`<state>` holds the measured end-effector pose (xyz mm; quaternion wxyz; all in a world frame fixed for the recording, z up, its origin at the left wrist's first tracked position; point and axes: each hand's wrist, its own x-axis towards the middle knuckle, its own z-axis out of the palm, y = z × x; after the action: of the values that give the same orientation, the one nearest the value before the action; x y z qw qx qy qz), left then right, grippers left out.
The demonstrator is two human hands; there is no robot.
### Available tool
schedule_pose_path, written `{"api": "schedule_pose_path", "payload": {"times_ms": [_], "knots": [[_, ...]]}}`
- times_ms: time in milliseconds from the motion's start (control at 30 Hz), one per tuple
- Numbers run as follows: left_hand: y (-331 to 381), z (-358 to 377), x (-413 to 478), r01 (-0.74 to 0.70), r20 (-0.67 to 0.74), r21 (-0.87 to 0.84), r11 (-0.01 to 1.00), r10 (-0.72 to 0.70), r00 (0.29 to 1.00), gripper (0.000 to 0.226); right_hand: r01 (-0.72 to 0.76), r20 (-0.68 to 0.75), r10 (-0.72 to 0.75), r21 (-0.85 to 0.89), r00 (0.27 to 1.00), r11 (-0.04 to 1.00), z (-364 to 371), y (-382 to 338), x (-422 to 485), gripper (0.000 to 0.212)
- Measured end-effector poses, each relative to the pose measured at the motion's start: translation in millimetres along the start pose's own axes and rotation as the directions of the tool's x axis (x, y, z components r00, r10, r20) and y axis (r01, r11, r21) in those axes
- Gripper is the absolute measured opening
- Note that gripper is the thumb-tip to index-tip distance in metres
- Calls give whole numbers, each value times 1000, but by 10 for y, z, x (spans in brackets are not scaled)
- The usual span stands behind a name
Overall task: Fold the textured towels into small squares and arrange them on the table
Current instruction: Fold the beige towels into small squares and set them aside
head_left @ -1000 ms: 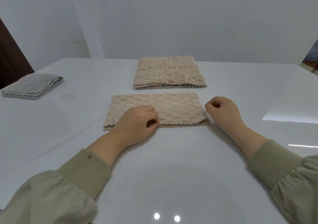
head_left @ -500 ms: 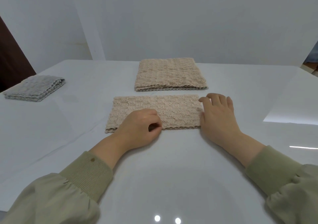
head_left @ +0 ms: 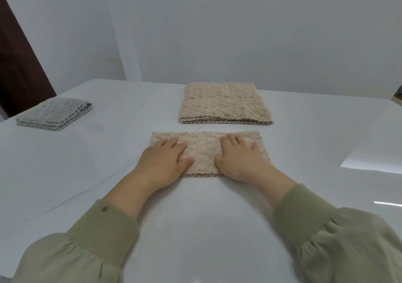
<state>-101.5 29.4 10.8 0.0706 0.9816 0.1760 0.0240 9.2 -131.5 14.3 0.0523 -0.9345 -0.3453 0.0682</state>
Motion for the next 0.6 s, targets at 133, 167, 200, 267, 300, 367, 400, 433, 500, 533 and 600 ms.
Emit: {"api": "schedule_pose_path", "payload": {"times_ms": [133,167,200,267,300,367,400,433,500,533,600], "knots": [[141,-36,158,41,-303,-52,998,-55,952,50,82,-81,-79,36,994,996,-119,-90,89,62],[151,-9,206,56,-253,3,998,-53,966,51,111,-109,-107,37,988,993,-107,-127,137,61],[141,29,244,73,-167,40,997,-65,984,52,130,-111,-126,35,986,991,-80,-160,189,60],[80,89,287,103,13,70,992,-104,995,55,134,-50,-133,6,990,991,0,-182,278,63],[49,107,300,108,59,74,991,-113,992,57,126,-10,-126,-13,992,992,36,-168,309,64],[26,120,306,107,89,94,990,-115,989,60,110,53,-108,-22,993,994,72,-128,347,66],[33,118,303,108,89,99,989,-117,989,60,107,63,-106,-16,992,994,72,-122,357,66],[43,115,302,113,85,101,988,-121,989,60,106,49,-106,-13,993,994,62,-126,368,65],[54,115,305,118,72,100,988,-126,989,60,91,-54,-90,9,994,996,15,-157,415,57],[54,116,308,118,66,94,989,-125,990,60,80,-113,-74,43,991,996,-17,-173,454,52],[48,118,311,114,60,86,990,-120,991,60,81,-142,-60,144,988,986,-97,-199,537,43]]}}
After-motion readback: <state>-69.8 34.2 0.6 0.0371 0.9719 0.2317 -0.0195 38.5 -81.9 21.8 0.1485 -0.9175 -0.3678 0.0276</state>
